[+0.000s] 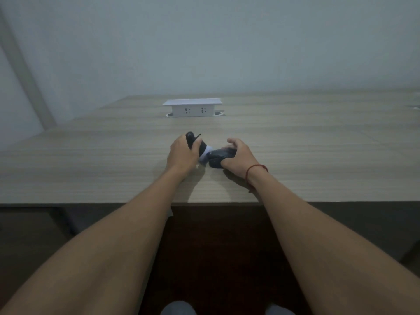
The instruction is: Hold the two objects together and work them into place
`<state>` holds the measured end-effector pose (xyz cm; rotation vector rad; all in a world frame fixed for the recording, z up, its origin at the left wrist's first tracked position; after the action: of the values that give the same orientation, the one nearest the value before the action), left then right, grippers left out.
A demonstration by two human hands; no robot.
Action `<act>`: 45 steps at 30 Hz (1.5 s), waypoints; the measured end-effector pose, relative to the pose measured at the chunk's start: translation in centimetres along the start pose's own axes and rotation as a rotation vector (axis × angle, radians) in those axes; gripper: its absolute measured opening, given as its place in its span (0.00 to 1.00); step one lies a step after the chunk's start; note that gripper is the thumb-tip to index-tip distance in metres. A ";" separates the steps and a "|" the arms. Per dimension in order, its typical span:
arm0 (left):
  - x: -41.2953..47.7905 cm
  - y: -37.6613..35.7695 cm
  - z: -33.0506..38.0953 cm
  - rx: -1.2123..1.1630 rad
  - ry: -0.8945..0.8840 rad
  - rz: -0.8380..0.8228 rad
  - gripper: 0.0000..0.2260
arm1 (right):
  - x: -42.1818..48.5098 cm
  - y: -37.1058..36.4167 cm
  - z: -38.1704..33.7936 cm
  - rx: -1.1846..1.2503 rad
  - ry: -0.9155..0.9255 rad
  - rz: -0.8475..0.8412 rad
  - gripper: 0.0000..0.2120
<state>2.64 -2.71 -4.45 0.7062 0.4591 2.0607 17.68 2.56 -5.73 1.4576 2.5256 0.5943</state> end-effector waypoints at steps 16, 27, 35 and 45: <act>-1.0 -0.6 1.1 0.084 -0.107 0.108 0.11 | 0.1 -0.3 0.4 -0.022 0.027 0.250 0.36; -0.1 0.4 1.7 0.023 -0.086 0.087 0.11 | -0.7 0.1 0.2 0.170 0.083 0.135 0.36; 0.5 0.1 1.6 0.091 -0.093 -0.032 0.15 | -0.4 0.2 0.3 0.146 0.082 0.071 0.34; 0.8 -0.3 2.5 0.121 -0.189 -0.060 0.13 | 0.1 -0.3 0.6 -0.063 0.055 0.154 0.35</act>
<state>4.08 -1.75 -2.51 0.9388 0.4938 1.9012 17.64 2.69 -6.40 1.6456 2.4254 0.7410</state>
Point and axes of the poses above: each hand's wrist, its own x-axis towards the middle knuckle, its own y-axis out of the back of the hand, z = x × y, the point moved 2 cm from there along x, towards the middle knuckle, and after that the axes turned 10 degrees about -z, right-handed, at the moved point
